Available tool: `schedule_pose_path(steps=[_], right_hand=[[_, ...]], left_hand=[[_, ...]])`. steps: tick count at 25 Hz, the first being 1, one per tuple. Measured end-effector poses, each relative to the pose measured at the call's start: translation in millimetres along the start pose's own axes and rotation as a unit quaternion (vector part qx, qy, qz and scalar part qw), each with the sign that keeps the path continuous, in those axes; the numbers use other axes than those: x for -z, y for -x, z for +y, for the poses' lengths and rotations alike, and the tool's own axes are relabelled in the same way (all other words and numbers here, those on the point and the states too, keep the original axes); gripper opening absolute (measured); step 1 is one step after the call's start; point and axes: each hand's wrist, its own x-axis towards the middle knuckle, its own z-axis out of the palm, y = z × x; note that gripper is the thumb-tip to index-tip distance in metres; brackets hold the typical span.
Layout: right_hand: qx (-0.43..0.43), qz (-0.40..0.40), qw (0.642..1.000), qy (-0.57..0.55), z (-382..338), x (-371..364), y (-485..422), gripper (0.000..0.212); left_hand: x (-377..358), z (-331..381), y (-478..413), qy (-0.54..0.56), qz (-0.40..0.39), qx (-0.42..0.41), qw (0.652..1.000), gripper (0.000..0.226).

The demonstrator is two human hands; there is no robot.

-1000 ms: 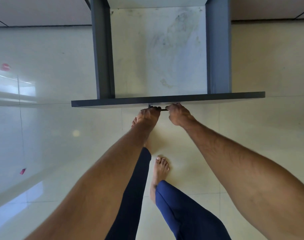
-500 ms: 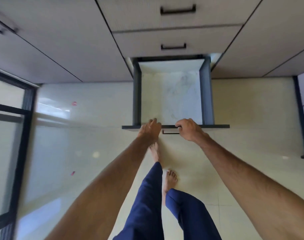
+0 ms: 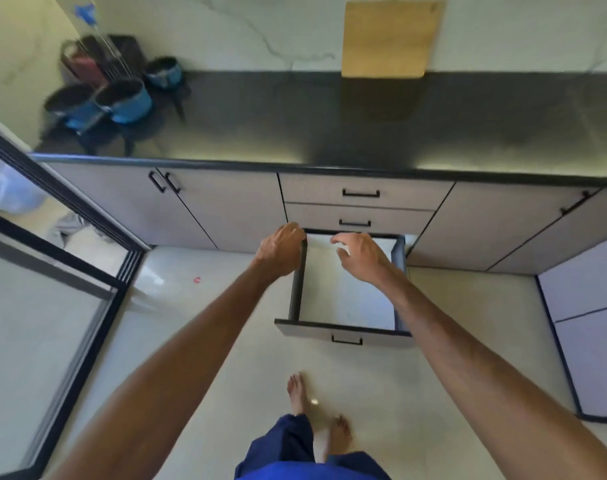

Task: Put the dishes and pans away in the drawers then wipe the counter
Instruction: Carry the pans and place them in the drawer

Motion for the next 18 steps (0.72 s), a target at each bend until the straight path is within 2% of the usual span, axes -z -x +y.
schedule_pose_path(steps=[5, 9, 18], right_hand=[[0.052, 0.056, 0.997, 0.017, -84.2, 48.2, -9.2, 0.038], [0.077, 0.079, 0.994, 0.029, -137.4, 56.8, -32.0, 0.042], [0.1, 0.116, 0.988, 0.025, -291.0, 7.9, -112.8, 0.044]], left_hand=[[74.5, -29.2, 14.8, -0.012, 0.068, -0.013, 0.998, 0.028], [116.5, -64.3, 12.3, -0.017, 0.113, -0.007, 0.993, 0.031], [194.3, -225.0, 27.6, 0.003, 0.185, 0.017, 0.983, 0.028]])
